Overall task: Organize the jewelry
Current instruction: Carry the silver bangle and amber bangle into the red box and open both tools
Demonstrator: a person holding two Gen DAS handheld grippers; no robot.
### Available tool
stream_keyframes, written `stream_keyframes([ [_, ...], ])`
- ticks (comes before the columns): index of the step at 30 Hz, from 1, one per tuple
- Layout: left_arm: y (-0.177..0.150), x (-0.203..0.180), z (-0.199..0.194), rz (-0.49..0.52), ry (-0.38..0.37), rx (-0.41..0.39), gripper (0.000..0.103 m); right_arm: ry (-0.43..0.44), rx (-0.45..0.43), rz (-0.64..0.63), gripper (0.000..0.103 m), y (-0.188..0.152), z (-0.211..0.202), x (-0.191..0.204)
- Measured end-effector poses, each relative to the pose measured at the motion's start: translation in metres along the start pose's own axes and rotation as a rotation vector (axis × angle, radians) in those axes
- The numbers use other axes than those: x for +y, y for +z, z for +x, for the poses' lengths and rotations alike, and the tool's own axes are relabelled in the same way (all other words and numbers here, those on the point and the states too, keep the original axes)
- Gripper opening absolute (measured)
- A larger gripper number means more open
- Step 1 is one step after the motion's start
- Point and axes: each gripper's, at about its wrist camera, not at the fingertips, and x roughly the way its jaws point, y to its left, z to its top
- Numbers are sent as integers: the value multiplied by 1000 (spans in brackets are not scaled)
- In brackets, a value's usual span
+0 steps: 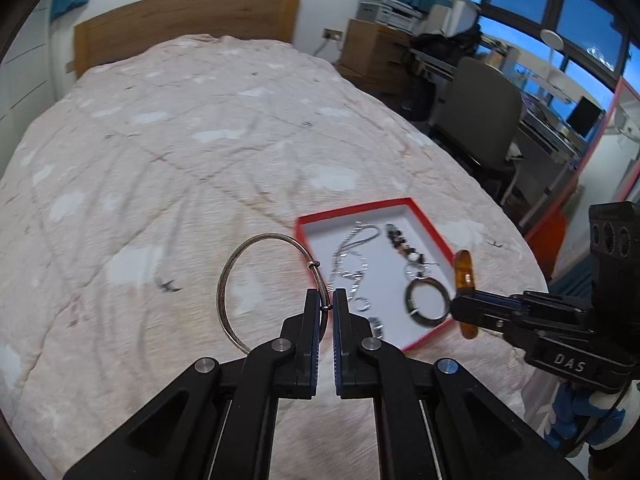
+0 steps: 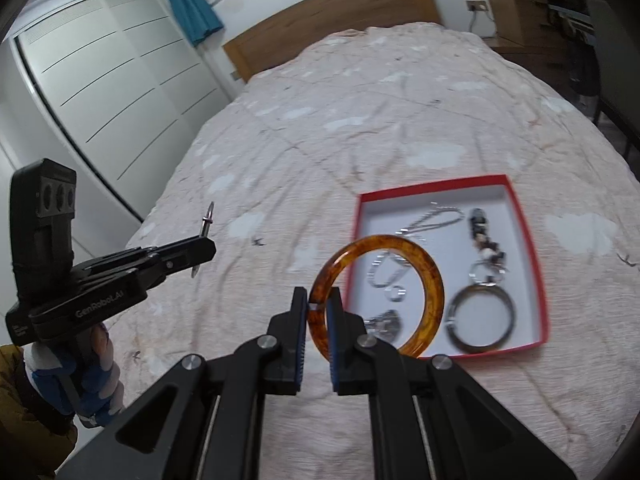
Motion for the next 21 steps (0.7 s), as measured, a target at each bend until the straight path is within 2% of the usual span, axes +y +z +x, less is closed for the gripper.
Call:
stream_keyframes([
  [6,12,-37,63,43,-45,74,6,-59,50,15,9,16,25,-44],
  [9,16,-43,91,44,-58,103,6,-79,77,3,9,28,37,-63],
  [14,24,-45,127,45,-50,139,6,-91,118,-21,9,51,68,-86],
  [21,42,-35,177,40,-51,188,6,-132,197,-63,9,58,107,-111],
])
